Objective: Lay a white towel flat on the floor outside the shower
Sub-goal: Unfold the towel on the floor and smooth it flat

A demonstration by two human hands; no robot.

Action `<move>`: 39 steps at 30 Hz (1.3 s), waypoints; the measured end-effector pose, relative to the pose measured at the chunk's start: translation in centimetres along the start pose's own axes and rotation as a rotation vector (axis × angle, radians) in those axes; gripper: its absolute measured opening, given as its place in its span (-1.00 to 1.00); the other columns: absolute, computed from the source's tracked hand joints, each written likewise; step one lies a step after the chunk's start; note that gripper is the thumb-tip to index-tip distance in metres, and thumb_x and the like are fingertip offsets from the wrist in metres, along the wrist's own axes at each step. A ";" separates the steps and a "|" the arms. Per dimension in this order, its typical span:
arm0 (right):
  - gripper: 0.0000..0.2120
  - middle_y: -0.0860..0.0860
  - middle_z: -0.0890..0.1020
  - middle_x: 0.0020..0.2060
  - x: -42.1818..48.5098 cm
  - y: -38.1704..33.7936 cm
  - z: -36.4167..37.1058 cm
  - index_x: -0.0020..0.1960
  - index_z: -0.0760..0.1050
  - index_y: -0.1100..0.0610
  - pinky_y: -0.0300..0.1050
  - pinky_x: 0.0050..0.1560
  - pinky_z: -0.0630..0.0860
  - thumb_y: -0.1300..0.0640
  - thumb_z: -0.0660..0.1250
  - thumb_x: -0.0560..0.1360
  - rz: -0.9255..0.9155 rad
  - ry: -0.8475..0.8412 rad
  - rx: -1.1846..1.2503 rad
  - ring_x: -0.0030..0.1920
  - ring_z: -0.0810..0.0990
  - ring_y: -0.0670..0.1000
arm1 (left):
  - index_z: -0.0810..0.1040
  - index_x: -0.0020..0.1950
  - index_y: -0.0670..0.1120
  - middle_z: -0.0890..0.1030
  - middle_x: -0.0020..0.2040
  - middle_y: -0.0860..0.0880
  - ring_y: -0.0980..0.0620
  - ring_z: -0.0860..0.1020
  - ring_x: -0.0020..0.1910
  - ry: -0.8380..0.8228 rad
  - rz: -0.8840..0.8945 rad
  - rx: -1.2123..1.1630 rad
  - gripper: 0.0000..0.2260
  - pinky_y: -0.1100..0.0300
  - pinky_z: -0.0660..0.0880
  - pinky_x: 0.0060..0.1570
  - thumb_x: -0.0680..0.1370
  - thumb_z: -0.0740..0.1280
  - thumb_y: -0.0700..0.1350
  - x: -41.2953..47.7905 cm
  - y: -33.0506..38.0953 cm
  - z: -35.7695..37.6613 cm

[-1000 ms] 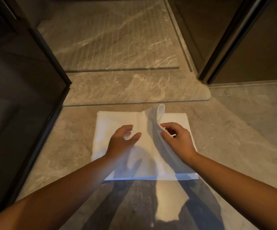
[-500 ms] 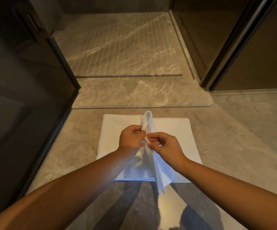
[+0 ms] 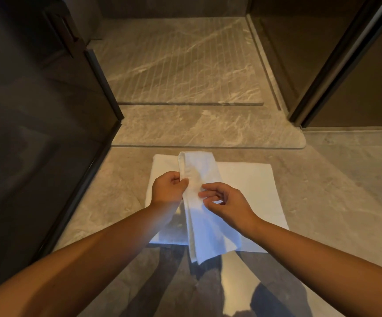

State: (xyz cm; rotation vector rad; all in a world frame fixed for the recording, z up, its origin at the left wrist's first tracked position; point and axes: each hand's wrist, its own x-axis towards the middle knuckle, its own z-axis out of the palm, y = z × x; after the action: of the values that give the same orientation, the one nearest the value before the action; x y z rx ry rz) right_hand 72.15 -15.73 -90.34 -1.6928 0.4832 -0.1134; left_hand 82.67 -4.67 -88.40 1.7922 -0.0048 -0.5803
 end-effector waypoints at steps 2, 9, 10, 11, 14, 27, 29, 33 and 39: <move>-0.71 0.14 0.62 0.01 0.2 0.6 -0.4 0.14 0.48 0.17 -0.38 -0.07 0.48 0.37 0.32 0.44 -0.001 0.017 -0.064 -0.04 0.57 0.01 | 0.55 -0.28 -0.11 0.56 -0.36 -0.09 -0.08 0.55 -0.27 0.027 0.010 0.011 -0.83 -0.06 0.54 -0.05 0.47 0.31 -0.32 0.5 -0.2 -1.2; -0.48 0.10 0.43 0.29 2.0 4.2 -3.6 0.33 0.33 0.12 -0.15 0.17 0.33 0.12 0.41 0.43 0.077 -0.009 -0.571 0.24 0.43 0.10 | 0.54 -0.27 -0.08 0.56 -0.32 -0.06 -0.01 0.53 -0.32 0.200 0.046 0.120 -0.82 0.20 0.45 -0.34 0.45 0.28 -0.32 2.7 -1.4 -7.2; -0.44 0.11 0.40 0.32 2.1 4.8 -3.9 0.36 0.31 0.12 -0.10 0.23 0.32 0.08 0.41 0.42 0.089 -0.043 -0.631 0.28 0.39 0.12 | 0.55 -0.25 -0.10 0.56 -0.32 -0.05 -0.01 0.53 -0.30 0.223 0.054 0.136 -0.84 0.20 0.44 -0.32 0.45 0.28 -0.32 3.0 -1.6 -8.1; -0.41 0.12 0.37 0.34 2.3 5.2 -4.2 0.38 0.28 0.11 -0.06 0.28 0.30 0.06 0.41 0.42 0.099 -0.077 -0.685 0.31 0.36 0.13 | 0.56 -0.23 -0.12 0.57 -0.31 -0.05 -0.03 0.54 -0.28 0.244 0.057 0.157 -0.86 0.18 0.45 -0.29 0.44 0.28 -0.32 3.2 -1.8 -9.0; -0.32 0.11 0.31 0.38 2.5 6.3 -4.1 0.42 0.20 0.08 -0.05 0.33 0.23 0.00 0.42 0.40 0.126 -0.170 -0.789 0.36 0.28 0.13 | 0.57 -0.20 -0.12 0.57 -0.29 -0.06 -0.04 0.53 -0.25 0.302 0.055 0.210 -0.88 0.13 0.44 -0.19 0.44 0.30 -0.31 3.7 -2.5 -11.5; -0.19 0.14 0.13 0.34 2.2 8.2 -2.3 0.39 0.11 0.02 0.03 0.19 0.45 -0.11 0.47 0.30 0.202 -0.292 -1.116 0.36 0.14 0.16 | 0.52 -0.28 -0.04 0.57 -0.25 -0.12 -0.04 0.50 -0.26 0.322 0.086 0.269 -0.83 0.15 0.42 -0.22 0.46 0.30 -0.28 4.2 -2.9 -12.3; -0.20 0.13 0.14 0.34 1.8 8.4 -2.7 0.38 0.12 0.02 0.03 0.17 0.48 -0.11 0.47 0.30 0.201 -0.283 -1.107 0.36 0.14 0.15 | 0.53 -0.29 0.01 0.58 -0.28 -0.04 0.02 0.53 -0.28 0.315 0.083 0.239 -0.80 0.21 0.43 -0.29 0.45 0.30 -0.27 4.2 -2.8 -11.7; -0.19 0.12 0.13 0.36 1.1 8.7 -4.3 0.40 0.09 0.02 0.02 0.20 0.46 -0.12 0.45 0.32 0.195 -0.284 -1.110 0.38 0.13 0.13 | 0.54 -0.28 0.02 0.59 -0.28 0.01 0.04 0.55 -0.27 0.301 0.067 0.203 -0.80 0.25 0.42 -0.35 0.44 0.31 -0.27 4.3 -2.7 -10.2; -0.15 0.11 0.01 0.45 -0.6 9.0 -7.6 0.47 -0.04 -0.03 0.03 0.30 0.38 -0.13 0.40 0.37 0.223 -0.301 -1.130 0.45 0.03 0.13 | 0.56 -0.22 -0.07 0.60 -0.27 -0.07 -0.02 0.57 -0.28 0.221 0.018 0.120 -0.86 0.16 0.49 -0.29 0.43 0.30 -0.30 4.0 -2.9 -6.5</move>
State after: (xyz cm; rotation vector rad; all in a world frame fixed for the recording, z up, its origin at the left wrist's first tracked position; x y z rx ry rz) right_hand 66.73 -23.39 -97.46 -2.6649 0.5382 0.6927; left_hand 87.83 0.92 -91.36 1.9632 0.0972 -0.3736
